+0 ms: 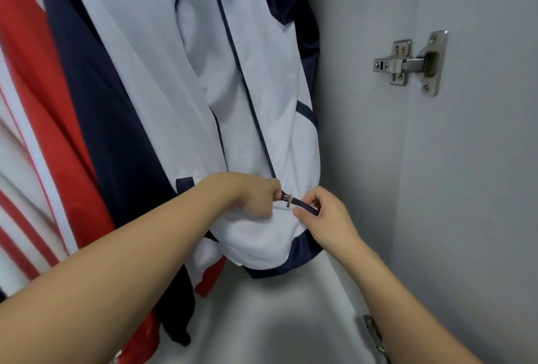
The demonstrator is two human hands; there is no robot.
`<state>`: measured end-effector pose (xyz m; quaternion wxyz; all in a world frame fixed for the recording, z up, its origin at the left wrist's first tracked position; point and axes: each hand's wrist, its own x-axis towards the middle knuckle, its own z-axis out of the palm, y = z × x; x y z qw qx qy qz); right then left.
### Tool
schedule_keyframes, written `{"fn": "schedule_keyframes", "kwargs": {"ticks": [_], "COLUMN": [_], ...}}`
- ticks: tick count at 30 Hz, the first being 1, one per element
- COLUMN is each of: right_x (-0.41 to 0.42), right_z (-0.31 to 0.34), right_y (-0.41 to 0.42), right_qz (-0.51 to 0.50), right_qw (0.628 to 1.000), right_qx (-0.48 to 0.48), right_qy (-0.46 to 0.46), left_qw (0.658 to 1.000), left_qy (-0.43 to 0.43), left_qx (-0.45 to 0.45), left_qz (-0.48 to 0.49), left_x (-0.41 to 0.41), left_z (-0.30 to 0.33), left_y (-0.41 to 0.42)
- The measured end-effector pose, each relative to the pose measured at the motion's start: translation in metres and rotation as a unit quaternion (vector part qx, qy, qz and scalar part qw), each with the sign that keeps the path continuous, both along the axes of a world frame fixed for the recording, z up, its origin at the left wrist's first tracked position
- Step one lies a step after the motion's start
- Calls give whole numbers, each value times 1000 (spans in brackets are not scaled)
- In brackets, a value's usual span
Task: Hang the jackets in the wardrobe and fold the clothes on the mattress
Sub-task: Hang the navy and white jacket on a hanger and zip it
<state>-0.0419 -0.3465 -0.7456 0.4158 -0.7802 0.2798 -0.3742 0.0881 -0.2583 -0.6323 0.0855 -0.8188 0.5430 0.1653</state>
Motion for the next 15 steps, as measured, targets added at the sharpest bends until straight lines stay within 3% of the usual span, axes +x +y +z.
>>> {"fn": "schedule_keyframes", "kwargs": {"ticks": [6, 10, 15], "right_x": [-3, -4, -3], "right_z": [4, 2, 0], "right_y": [0, -4, -4], "right_qz": [26, 34, 50], "right_qw": [999, 998, 996], "right_qx": [14, 35, 42], "right_qy": [-28, -37, -57], "left_qw": [970, 929, 928], "left_qy": [-19, -170, -210], "left_qx": [-236, -261, -250], "left_qz": [-54, -200, -178], "left_x": [13, 17, 16], "left_z": [-10, -16, -22], "left_y": [-10, -6, -7]}}
